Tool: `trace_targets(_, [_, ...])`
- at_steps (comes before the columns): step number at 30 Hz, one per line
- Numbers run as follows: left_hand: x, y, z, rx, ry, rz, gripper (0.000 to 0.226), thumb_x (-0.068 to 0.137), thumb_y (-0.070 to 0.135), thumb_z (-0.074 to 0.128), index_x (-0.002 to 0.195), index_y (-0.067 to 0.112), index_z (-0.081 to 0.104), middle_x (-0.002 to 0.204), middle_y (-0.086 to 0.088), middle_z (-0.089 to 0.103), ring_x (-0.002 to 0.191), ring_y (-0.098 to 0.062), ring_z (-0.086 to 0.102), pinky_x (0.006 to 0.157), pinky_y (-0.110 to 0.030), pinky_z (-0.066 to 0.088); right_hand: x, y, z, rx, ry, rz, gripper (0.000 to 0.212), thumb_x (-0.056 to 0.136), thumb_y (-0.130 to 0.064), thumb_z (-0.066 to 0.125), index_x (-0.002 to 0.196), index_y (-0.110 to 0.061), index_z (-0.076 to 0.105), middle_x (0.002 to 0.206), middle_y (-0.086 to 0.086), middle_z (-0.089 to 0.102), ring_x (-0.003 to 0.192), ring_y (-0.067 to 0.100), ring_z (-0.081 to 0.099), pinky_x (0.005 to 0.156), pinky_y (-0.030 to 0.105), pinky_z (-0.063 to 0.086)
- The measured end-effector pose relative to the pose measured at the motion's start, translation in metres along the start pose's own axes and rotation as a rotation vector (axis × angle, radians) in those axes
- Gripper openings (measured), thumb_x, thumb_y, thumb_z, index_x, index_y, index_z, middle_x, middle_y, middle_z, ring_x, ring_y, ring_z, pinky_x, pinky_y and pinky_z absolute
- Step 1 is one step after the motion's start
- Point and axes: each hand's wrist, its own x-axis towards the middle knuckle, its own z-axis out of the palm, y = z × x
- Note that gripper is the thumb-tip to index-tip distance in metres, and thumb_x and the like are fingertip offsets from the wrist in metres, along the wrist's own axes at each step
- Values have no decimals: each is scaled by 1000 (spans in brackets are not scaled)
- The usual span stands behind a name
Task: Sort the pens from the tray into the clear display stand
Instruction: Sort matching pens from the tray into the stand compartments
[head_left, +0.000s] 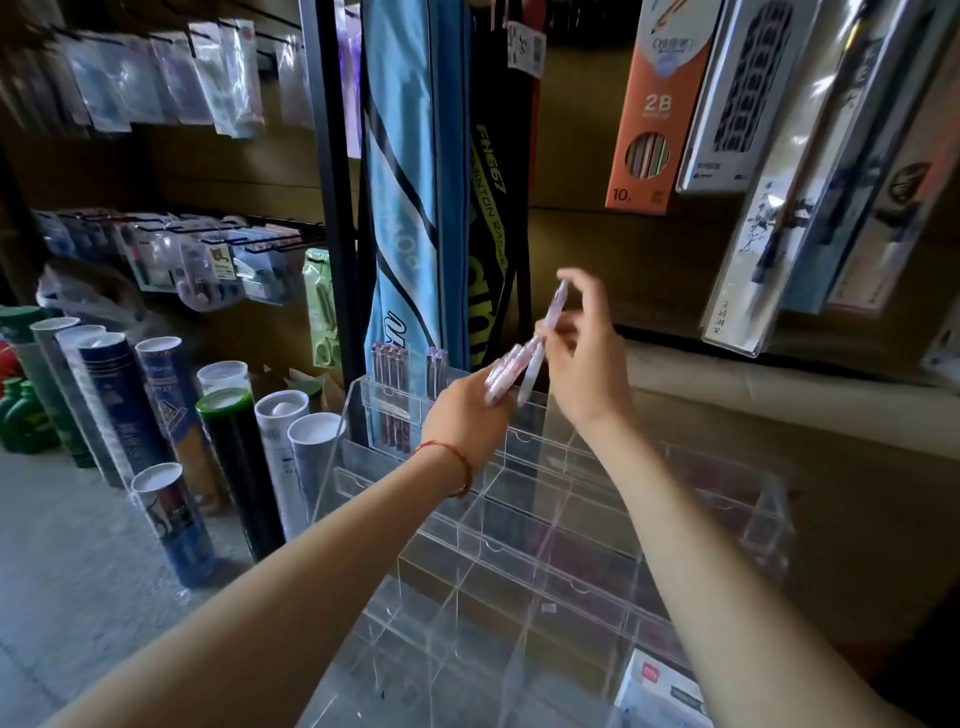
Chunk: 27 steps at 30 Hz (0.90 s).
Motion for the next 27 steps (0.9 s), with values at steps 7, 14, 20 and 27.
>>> trace_targets(7, [6, 1, 4, -365, 102, -103, 14, 93, 12, 50, 98, 15, 62, 70, 3, 55, 53, -9, 45, 51, -22, 44, -1, 7, 4, 36, -150, 139, 27, 93, -13, 52, 119, -19, 46, 88, 14, 65, 81, 24, 62, 71, 37, 51])
trace_targets(14, [6, 3, 3, -466, 99, -171, 23, 93, 9, 48, 78, 21, 60, 61, 0, 46, 47, -10, 37, 39, -17, 38, 1, 4, 4, -134, -391, 146, 8, 98, -24, 42, 101, -18, 47, 77, 4, 60, 71, 23, 63, 67, 42, 56])
trace_targets(20, [7, 0, -2, -402, 72, -182, 15, 93, 12, 52, 79, 15, 57, 61, -2, 43, 46, -11, 37, 38, -17, 39, 4, 1, 10, -215, -456, 245, 17, 99, -28, 38, 93, -17, 48, 88, 11, 61, 77, 26, 61, 75, 47, 55])
trace_targets(27, [5, 2, 0, -419, 67, -166, 10, 91, 14, 55, 94, 11, 65, 67, -4, 50, 43, -8, 38, 37, -17, 39, 7, 2, 13, -358, -567, 376, 13, 97, -25, 46, 102, -14, 51, 93, 8, 56, 87, 24, 57, 79, 40, 49])
